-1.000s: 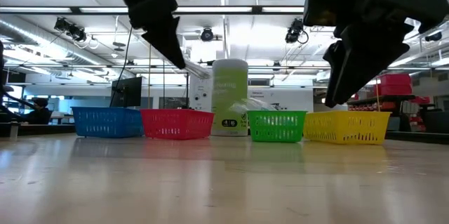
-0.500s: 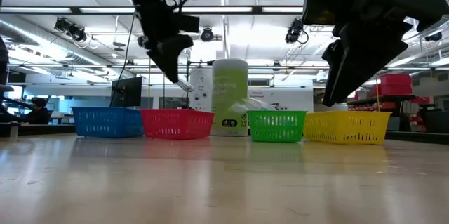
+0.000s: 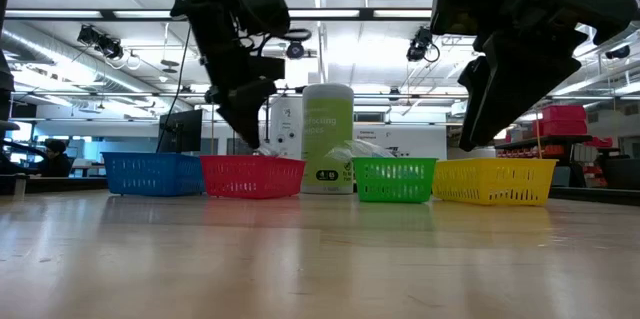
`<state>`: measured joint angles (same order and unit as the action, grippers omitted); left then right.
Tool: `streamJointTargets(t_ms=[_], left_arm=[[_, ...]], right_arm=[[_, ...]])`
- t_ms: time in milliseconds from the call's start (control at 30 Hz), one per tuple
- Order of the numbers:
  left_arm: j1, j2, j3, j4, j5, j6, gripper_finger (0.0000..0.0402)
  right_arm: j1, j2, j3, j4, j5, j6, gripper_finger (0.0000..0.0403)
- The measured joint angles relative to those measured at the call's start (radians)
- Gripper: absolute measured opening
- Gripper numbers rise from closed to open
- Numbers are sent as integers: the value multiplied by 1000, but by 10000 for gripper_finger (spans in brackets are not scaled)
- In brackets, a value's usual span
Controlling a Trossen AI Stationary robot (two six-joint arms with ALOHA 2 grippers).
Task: Pick & Place Travel size toiletries
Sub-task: Put the silver nail cutter into the red basket, then return to Home Position
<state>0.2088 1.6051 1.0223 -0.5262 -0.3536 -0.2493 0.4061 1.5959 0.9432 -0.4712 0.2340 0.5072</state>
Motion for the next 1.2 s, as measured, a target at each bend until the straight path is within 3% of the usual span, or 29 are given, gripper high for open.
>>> streamJointTargets(t_ms=[267,533,733,1200], left_arm=[[59,0,-76,44,60,-52,58],[76,-1,-157,215,120,-35,61],[78,-1,-179,253,79,-55,66],[79,-1,-179,255,148,-7,128]], right_arm=[[0,0,0,6,0,0,188],[0,0,0,6,0,0,191],[0,0,0,7,0,0,200],[0,0,0,6,0,1,191]])
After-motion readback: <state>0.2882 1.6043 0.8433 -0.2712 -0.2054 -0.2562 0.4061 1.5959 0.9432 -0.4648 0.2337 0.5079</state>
